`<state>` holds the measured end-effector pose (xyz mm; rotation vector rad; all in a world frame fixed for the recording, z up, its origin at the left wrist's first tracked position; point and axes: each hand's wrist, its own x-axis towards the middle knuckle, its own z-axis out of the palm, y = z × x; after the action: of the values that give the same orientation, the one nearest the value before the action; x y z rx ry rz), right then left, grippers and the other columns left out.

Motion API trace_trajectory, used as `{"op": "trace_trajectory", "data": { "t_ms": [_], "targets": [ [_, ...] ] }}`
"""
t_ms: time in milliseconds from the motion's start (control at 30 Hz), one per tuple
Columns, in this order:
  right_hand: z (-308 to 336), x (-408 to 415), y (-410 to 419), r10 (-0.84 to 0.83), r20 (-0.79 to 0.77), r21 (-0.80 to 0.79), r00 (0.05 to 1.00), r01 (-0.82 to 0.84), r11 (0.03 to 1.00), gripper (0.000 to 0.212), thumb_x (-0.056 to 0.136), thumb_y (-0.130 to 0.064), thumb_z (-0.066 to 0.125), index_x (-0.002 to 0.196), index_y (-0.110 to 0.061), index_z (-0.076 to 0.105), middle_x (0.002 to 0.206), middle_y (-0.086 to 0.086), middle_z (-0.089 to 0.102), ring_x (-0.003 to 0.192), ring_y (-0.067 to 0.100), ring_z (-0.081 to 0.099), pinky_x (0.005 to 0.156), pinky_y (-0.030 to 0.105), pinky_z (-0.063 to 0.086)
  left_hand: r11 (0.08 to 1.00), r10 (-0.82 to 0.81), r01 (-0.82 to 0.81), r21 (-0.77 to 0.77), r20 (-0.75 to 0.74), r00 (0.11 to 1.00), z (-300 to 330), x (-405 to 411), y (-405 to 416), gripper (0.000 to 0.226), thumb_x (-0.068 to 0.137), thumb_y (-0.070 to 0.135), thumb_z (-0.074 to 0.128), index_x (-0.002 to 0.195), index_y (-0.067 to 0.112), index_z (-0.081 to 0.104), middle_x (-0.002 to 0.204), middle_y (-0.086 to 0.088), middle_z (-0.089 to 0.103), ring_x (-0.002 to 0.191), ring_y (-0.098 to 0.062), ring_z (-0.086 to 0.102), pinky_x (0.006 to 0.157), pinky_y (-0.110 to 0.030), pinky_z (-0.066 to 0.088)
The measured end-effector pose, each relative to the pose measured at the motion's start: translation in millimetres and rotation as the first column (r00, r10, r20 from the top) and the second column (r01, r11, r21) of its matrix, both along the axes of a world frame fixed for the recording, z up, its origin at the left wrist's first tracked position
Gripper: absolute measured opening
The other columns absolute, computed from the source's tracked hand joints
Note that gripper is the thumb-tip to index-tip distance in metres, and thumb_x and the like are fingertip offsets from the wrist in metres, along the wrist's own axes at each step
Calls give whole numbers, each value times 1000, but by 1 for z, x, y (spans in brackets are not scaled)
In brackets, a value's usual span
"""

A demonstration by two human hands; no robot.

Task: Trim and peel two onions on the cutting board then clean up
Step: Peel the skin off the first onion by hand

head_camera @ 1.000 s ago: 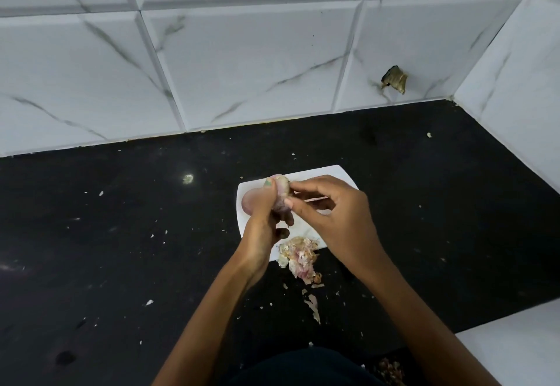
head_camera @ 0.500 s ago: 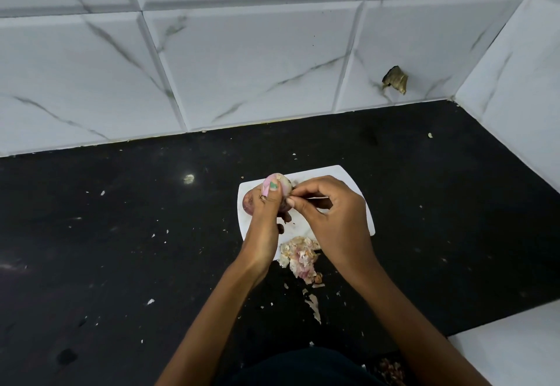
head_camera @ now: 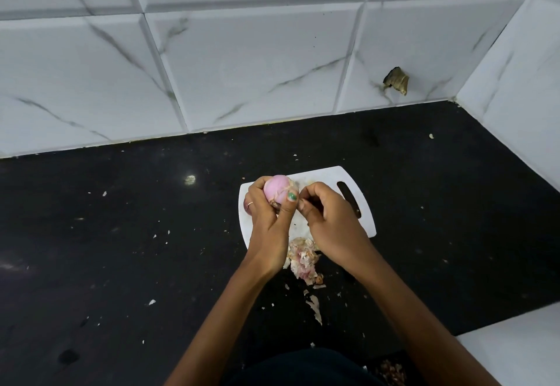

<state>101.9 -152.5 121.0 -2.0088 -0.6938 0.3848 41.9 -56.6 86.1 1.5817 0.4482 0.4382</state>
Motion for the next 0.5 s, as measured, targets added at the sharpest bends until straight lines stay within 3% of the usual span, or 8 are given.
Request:
{"op": "trace_trajectory", "data": {
  "t_ms": [67, 133, 233, 333, 400, 500],
  "targets": [
    [0, 0, 0, 2, -57, 8, 998, -1, 1000, 11, 98, -19, 50, 88, -22, 52, 76, -12, 52, 68, -3, 51, 65, 9, 40, 1000, 9, -9, 5, 2, 1000, 0, 1, 0, 20, 94, 42, 46, 108, 38, 32, 115, 8, 33, 111, -6, 42, 82, -7, 41],
    [1, 1, -1, 3, -132, 65, 991, 6, 998, 14, 98, -19, 50, 85, -24, 53, 79, -11, 54, 73, 2, 54, 70, 15, 45, 998, -6, 3, -66, -38, 999, -2, 1, 2, 20, 97, 47, 48, 108, 41, 33, 120, 3, 36, 114, -12, 44, 83, -16, 42],
    [7, 7, -4, 19, -243, 230, 970, 39, 972, 13, 96, -12, 52, 87, -21, 55, 88, -4, 63, 78, 7, 60, 69, 19, 51, 968, -3, -23, -252, -104, 995, -6, -1, 8, 43, 82, 57, 42, 116, 32, 40, 115, -3, 45, 94, -11, 50, 76, -26, 40],
    [10, 15, -11, -52, -260, 303, 964, 133, 944, 5, 90, -3, 60, 88, -8, 58, 84, 8, 69, 76, 16, 67, 66, 22, 55, 896, 10, -53, -441, -101, 995, -6, -3, 12, 45, 90, 56, 45, 112, 16, 46, 92, 1, 51, 76, -11, 48, 67, -27, 38],
    [6, 19, -15, -73, -223, 243, 972, 128, 962, 7, 85, -2, 67, 88, -4, 62, 80, 11, 69, 72, 19, 69, 65, 26, 58, 859, 0, -45, -510, -88, 996, -4, -4, 14, 40, 97, 51, 43, 112, 14, 50, 87, 0, 52, 71, -11, 47, 65, -27, 38],
    [-7, 19, -19, 8, -182, 11, 983, -6, 1000, 9, 81, -9, 73, 86, -12, 67, 78, 4, 70, 71, 12, 67, 69, 28, 57, 838, -21, -12, -546, -54, 998, -2, -3, 16, 61, 83, 61, 43, 120, 13, 55, 85, 1, 54, 69, -10, 47, 65, -26, 39]
  ]
}}
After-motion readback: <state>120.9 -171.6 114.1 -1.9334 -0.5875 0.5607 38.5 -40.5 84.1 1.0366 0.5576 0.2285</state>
